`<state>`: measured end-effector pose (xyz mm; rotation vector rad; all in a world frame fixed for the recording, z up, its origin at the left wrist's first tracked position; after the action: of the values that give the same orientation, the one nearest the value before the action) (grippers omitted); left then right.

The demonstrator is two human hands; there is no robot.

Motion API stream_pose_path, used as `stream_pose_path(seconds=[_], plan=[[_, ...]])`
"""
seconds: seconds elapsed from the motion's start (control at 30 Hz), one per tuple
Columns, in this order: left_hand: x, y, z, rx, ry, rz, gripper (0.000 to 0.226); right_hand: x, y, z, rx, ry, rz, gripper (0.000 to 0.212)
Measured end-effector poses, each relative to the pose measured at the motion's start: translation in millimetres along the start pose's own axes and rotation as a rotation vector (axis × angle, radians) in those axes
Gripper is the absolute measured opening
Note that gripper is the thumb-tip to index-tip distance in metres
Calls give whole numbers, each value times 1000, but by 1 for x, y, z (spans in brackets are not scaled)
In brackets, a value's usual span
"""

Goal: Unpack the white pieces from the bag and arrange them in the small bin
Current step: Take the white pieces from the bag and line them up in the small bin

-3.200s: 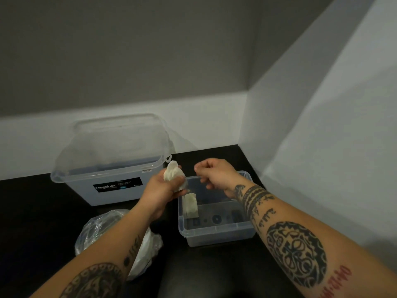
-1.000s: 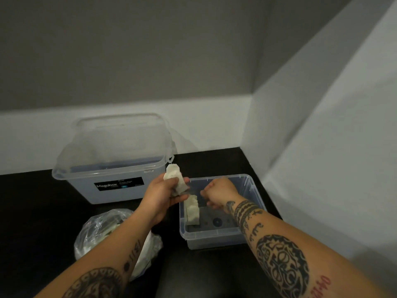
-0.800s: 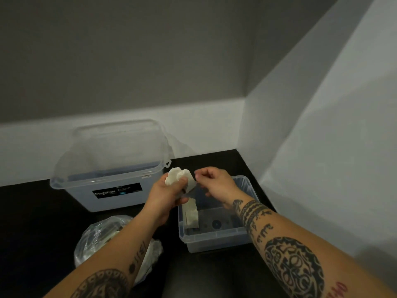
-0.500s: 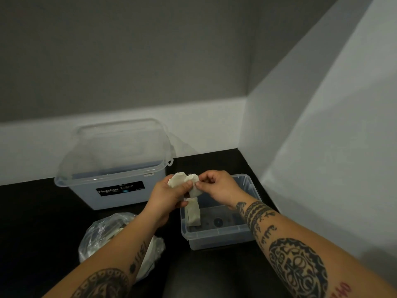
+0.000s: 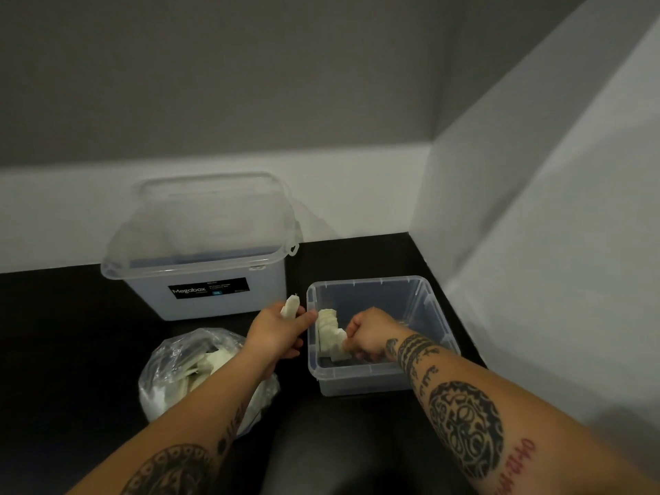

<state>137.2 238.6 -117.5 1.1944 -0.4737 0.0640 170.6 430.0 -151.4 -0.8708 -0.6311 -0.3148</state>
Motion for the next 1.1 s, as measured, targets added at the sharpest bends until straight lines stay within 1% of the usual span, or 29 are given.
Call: stream_pose_path(seconds=[0.1,0.2,0.27,0.37,0.47,0.53,0.6,0.63,0.7,0.8,1.0,1.1], plan=[[-2,-4,-2,34,-4,21,19,-14,6,-10,6,-60,-115,24],[-2,-6,-4,75,-29,36,18,-26,14,-16,-84,-76,-238,29],[-2,-6,-4,80,-32,40,17,-31,15,-23,-188,-100,-280,31],[-1,-6,-4,90,-32,55,15,-39,12,-25,-315,-60,-283,25],[-3,-9,-4,96,-35,69,19,-45,9,-20,-241,18,-219,12],[-4,-10,-4,90,-37,74,21,-51,8,-19,-249,21,-166,15],[-5,-10,-4,87,-41,81,22,-50,13,-18,-284,42,-209,15],[-5,-10,-4,86,-42,86,23,-48,14,-16,-281,51,-221,20],[-8,-12,2,83,-37,92,23,-54,9,-22,-231,23,-209,27],[-9,-13,6,87,-27,95,21,-53,4,-29,-323,-13,-213,33],[-9,-11,9,64,-9,83,23,-48,2,-26,-313,-5,-223,30],[-8,-7,15,140,18,53,27,-47,4,-17,-234,6,-220,28]])
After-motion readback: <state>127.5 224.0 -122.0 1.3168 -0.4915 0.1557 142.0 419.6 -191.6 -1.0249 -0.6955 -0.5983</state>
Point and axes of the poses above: each hand's wrist, its own x-axis away from the middle knuckle, its own z-axis out of the back of the hand, y = z × x, the point moved 9 cm from there along -x, towards the middle knuckle, and after that the axes turned 5 degrees about -y, right-handed, at the moved point
